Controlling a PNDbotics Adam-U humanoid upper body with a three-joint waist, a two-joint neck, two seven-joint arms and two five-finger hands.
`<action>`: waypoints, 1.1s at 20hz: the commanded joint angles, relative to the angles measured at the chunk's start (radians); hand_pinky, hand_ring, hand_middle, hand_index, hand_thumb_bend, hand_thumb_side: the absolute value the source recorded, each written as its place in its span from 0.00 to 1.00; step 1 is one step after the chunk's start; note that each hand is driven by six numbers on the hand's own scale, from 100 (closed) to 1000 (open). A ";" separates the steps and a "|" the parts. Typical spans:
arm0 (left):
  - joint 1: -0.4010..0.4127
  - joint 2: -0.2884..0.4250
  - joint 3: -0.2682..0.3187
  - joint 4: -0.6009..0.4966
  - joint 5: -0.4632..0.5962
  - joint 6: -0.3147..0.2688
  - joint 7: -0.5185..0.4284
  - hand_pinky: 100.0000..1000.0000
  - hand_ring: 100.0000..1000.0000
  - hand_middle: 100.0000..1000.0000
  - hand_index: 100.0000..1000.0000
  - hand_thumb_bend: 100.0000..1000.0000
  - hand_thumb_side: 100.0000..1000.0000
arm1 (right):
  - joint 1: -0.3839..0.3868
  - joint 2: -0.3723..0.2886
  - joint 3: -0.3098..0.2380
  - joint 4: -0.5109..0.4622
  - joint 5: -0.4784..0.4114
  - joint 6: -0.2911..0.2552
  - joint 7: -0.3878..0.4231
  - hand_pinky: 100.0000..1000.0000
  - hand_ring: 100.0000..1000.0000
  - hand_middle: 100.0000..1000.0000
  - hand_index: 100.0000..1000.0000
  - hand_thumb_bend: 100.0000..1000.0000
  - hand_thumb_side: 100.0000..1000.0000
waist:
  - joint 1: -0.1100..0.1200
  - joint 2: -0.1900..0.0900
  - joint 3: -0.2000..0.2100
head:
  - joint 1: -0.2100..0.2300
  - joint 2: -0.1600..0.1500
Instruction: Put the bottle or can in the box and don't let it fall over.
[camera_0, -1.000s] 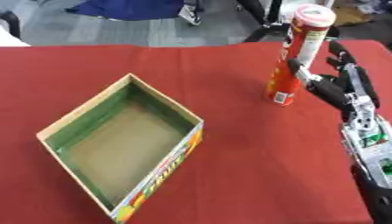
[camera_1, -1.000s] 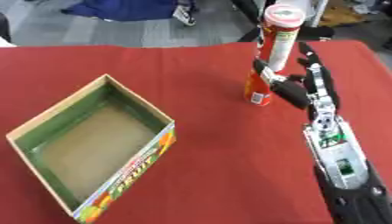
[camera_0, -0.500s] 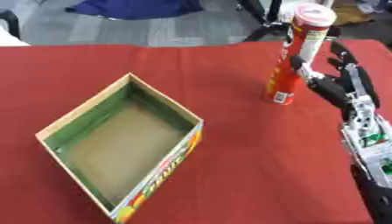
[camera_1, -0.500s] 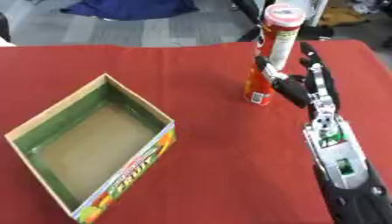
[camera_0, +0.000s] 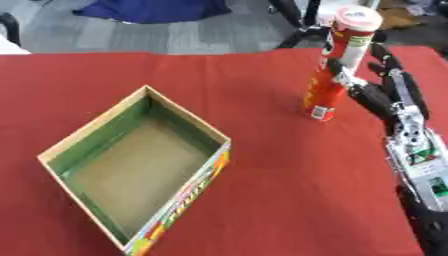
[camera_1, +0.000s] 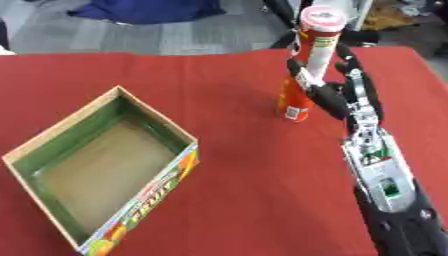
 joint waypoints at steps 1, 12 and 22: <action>-0.012 0.018 0.007 -0.018 -0.005 -0.001 -0.004 0.80 0.85 0.75 0.77 0.19 0.84 | -0.022 -0.009 0.000 0.001 0.001 -0.001 0.004 0.81 1.00 1.00 1.00 0.53 0.49 | 0.005 -0.007 0.002 | -0.004 -0.014; -0.011 0.015 0.006 -0.018 -0.007 -0.001 -0.006 0.80 0.85 0.75 0.77 0.19 0.85 | -0.050 0.001 -0.001 0.026 0.017 0.008 -0.006 0.81 1.00 1.00 1.00 0.54 0.48 | 0.006 -0.002 0.004 | -0.006 -0.019; -0.011 0.014 0.006 -0.019 -0.008 -0.001 -0.007 0.80 0.85 0.75 0.77 0.19 0.84 | -0.048 0.006 -0.010 0.020 0.027 0.037 -0.046 0.81 1.00 1.00 1.00 0.53 0.47 | 0.006 0.004 0.003 | -0.007 -0.018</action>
